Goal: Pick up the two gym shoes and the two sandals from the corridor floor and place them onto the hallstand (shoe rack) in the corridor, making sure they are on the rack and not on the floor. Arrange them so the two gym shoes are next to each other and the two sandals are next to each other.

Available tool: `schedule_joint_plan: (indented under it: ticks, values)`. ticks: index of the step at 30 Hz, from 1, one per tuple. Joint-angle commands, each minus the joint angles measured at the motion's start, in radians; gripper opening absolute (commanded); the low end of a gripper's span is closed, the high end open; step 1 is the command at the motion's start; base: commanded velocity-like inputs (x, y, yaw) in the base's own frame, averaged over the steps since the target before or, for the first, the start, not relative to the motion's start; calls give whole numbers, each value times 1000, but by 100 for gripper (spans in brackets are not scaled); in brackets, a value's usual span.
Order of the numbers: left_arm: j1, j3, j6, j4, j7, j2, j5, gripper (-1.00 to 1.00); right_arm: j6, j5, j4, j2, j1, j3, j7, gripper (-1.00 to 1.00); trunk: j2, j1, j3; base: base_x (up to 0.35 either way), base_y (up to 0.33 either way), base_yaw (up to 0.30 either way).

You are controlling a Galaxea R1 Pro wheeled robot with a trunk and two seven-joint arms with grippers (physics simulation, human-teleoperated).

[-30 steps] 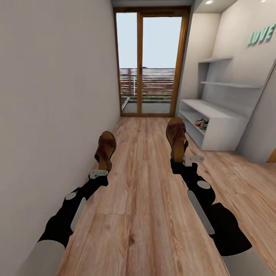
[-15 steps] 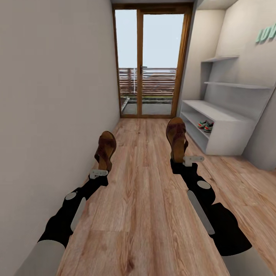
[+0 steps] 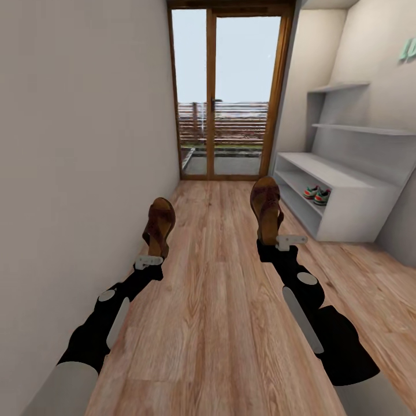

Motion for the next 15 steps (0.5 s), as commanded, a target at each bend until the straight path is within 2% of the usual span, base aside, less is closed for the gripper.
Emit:
schedule_joint_plan:
  ticks: [1,15]
  values:
    - [0,2,8,-1,-7,0,7,-100,3,-9,-1,-1,-1,3,-10,-100,0,0,-1,348,0,0]
    - [0,2,8,-1,-7,0,7,-100,2,-9,-1,-1,-1,3,-10,-100,0,0,-1,348,0,0]
